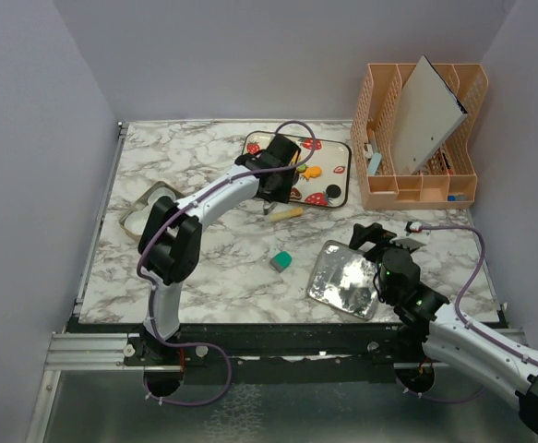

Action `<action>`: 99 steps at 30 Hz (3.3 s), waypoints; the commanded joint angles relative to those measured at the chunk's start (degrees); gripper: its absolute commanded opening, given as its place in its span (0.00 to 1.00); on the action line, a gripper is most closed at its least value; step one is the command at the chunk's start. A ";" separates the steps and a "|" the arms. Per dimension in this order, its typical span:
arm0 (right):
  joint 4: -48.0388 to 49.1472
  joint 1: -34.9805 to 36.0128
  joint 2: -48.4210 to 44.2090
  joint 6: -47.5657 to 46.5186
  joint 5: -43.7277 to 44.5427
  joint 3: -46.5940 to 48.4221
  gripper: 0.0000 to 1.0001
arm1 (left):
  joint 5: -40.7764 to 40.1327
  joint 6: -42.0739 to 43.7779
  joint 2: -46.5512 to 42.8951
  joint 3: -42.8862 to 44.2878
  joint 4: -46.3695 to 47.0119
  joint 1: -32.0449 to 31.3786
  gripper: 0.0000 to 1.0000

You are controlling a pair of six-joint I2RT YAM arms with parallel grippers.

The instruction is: Pack the cookies

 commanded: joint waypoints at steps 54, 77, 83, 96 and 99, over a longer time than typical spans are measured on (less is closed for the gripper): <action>-1.34 0.12 -1.02 -0.73 1.09 0.40 1.00 | -1.58 3.55 7.42 7.87 -5.69 2.93 0.51; -1.03 0.14 -0.56 -0.49 1.11 0.32 1.00 | -2.04 3.03 0.14 5.04 -6.09 2.93 0.18; -1.09 0.12 -0.55 -0.50 1.09 0.32 1.00 | -2.65 2.85 -1.79 3.58 -6.08 2.96 0.17; -1.37 0.12 -0.99 -0.67 1.08 0.41 1.00 | -1.89 3.55 1.13 4.62 -6.09 3.98 0.50; -1.40 0.12 -1.08 -0.67 1.09 0.40 1.00 | -1.57 3.68 2.25 5.51 -6.04 4.52 0.51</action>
